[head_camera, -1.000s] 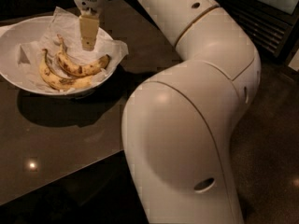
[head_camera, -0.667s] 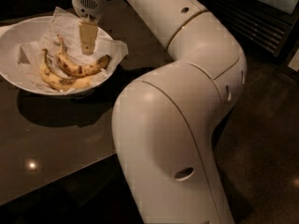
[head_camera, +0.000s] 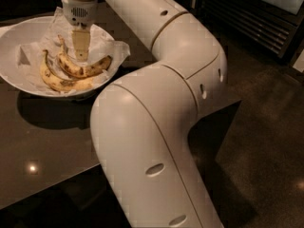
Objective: Pick banana from white bowl
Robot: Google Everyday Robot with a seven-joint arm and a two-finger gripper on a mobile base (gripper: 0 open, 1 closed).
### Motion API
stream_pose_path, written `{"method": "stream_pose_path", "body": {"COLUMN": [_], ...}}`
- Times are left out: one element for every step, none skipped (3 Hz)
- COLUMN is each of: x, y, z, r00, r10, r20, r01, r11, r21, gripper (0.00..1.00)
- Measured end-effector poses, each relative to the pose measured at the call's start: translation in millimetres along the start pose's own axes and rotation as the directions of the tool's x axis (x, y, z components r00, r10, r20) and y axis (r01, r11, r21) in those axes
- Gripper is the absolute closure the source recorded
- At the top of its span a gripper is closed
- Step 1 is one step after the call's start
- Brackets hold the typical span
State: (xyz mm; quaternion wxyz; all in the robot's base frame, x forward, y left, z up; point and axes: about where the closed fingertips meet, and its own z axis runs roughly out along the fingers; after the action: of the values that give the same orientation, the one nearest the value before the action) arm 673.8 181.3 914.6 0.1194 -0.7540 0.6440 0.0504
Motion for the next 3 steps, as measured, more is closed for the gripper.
{"method": "stream_pose_path", "body": {"x": [-13,-17,-17], "y": [2,3,6], "z": [3,11,19], "r00": [0.999,0.999,1.0], "r10": [-0.031,-0.027,-0.008], "r20": [-0.031,-0.028,-0.012], "r01": [0.031,0.026,0.007], "r11": [0.9995,0.9994,0.9985], "r21": [0.002,-0.022,-0.054], "gripper": [0.44,0.43,0.43]}}
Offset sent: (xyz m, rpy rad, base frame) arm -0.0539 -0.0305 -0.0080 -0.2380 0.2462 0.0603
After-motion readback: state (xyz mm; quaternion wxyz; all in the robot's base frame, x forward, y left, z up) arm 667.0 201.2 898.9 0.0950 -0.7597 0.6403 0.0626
